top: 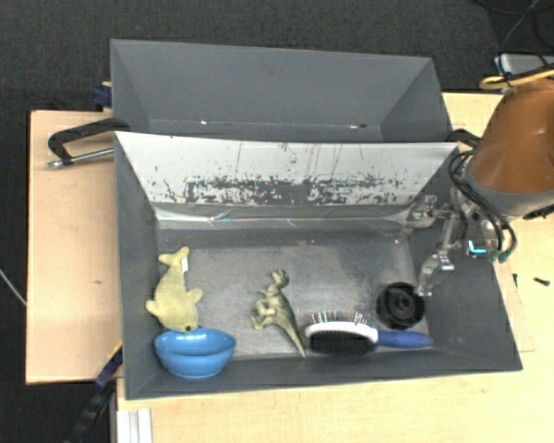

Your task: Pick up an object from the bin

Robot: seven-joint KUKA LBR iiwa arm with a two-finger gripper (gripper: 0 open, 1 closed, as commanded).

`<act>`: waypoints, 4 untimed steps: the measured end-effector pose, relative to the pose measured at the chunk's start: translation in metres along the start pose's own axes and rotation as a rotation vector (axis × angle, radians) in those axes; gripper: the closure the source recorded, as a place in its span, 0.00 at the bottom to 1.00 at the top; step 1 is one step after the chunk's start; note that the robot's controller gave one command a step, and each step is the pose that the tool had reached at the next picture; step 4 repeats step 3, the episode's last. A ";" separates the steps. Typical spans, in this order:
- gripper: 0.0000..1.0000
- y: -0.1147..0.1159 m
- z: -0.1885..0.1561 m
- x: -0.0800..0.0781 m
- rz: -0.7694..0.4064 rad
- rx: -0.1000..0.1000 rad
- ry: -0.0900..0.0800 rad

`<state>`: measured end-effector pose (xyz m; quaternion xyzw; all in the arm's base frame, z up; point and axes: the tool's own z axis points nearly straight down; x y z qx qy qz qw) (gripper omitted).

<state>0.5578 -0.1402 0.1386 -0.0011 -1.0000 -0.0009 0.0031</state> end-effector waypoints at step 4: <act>1.00 0.005 -0.073 0.046 0.128 0.003 -0.021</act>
Offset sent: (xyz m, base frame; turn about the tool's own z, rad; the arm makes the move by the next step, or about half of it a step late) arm -0.0595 0.0000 -0.0686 0.0932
